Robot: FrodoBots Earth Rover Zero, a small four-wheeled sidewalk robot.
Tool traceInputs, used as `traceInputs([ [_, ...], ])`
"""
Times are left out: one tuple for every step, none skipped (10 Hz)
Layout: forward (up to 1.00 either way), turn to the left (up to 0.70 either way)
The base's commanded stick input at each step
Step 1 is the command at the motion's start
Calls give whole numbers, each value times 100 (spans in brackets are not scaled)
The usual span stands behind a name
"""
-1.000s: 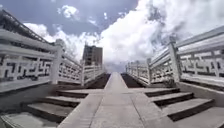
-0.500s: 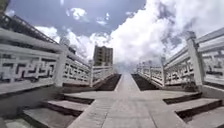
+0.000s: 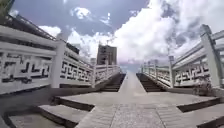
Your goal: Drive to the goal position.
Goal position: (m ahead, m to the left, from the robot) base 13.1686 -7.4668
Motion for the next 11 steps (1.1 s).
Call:
traceInputs([
  [70, -14],
  [70, -14],
  [70, -14],
  [70, -14],
  [70, -7],
  [70, 0],
  [70, 0],
  [70, 0],
  [70, 0],
  [70, 0],
  [70, 0],
])
